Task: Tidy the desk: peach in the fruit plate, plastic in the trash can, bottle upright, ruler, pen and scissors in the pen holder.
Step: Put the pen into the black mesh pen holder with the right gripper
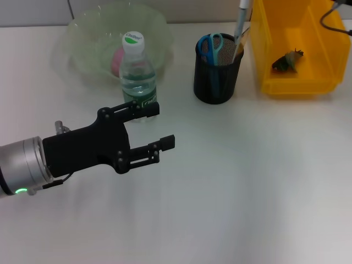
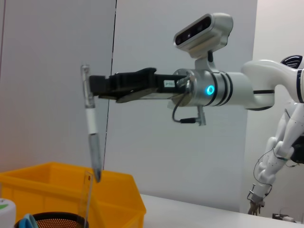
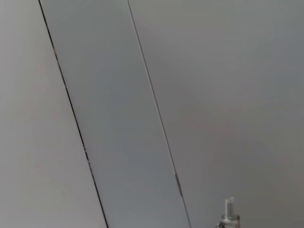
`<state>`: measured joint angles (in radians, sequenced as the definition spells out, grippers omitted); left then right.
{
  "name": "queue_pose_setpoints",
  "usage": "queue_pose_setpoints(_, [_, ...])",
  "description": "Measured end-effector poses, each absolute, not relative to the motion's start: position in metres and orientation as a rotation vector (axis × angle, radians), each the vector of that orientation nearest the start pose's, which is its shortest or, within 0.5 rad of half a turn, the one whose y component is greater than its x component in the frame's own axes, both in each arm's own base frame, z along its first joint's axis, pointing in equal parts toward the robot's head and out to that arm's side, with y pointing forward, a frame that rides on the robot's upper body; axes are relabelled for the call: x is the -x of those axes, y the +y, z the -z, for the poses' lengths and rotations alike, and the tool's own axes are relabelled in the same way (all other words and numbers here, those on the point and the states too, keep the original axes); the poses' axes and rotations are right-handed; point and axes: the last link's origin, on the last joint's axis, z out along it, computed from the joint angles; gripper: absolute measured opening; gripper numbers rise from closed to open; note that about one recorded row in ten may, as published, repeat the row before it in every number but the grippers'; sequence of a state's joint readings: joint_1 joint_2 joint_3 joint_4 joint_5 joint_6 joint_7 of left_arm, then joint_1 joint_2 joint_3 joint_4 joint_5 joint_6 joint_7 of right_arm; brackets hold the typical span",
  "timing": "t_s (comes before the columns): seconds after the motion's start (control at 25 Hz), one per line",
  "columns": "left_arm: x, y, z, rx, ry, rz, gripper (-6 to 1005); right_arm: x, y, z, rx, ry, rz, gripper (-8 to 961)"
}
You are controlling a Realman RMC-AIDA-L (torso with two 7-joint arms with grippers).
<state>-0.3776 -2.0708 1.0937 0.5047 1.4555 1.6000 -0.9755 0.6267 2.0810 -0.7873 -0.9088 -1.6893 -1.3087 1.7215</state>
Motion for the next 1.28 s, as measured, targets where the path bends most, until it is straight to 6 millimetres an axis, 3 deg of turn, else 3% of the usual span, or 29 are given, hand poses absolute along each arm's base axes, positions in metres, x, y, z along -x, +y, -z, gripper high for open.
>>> queue_pose_setpoints(0.16, [0.255,0.281,0.030,2.652,-0.296,1.048,725,-0.176,0.415,-0.050,2.402,0.582,-0.949,174])
queue_pose_setpoints(0.56, [0.254,0.289,0.030,2.633,-0.295,1.025,725,-0.170,0.418,-0.041,2.410,0.412,-0.935,175])
queue_pose_setpoints(1.28, [0.252,0.296,0.028,2.619,-0.285,1.010,725,-0.180,0.415,-0.027,2.422,0.317,-0.879,176])
